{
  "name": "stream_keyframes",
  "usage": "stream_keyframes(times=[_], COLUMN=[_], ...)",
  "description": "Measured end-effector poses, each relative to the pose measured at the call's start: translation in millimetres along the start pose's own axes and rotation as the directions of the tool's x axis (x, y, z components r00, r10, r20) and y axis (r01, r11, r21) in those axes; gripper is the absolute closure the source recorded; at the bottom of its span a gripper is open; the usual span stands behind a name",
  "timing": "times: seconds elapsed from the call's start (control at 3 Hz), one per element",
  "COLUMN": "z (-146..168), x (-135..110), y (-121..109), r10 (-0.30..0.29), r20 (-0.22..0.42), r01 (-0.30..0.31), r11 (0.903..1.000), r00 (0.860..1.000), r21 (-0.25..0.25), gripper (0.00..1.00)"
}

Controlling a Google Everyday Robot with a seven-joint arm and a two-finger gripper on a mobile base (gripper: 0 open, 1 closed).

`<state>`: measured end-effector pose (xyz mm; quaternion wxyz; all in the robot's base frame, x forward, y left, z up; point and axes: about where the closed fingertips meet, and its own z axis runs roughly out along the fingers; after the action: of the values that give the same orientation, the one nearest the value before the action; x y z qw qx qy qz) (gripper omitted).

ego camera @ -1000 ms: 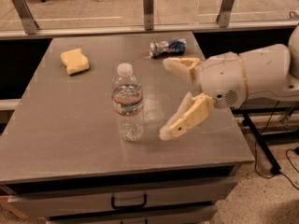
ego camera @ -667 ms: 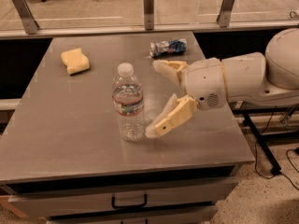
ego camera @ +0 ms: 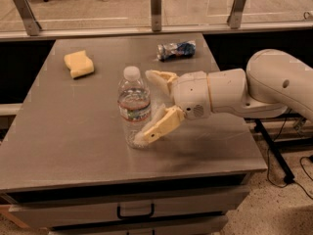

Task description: Move water bottle near sponge

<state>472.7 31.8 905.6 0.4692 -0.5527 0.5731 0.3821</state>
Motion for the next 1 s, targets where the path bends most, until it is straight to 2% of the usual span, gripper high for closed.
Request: stream_keyframes(times=[0.33, 0.67, 1.0], z=[24, 44, 42], x=[-6, -15, -22], y=[8, 16, 2], r10=[0.0, -0.008, -0.026], r20=[0.011, 0.034, 0.056], r01=[0.0, 0.012, 0.032], r11=[0.9984, 0.9934, 0.993], r00=[1.0, 0.999, 0.998], r21=[-0.056, -0.114, -0.113], gripper=[0.18, 0.42, 0.64])
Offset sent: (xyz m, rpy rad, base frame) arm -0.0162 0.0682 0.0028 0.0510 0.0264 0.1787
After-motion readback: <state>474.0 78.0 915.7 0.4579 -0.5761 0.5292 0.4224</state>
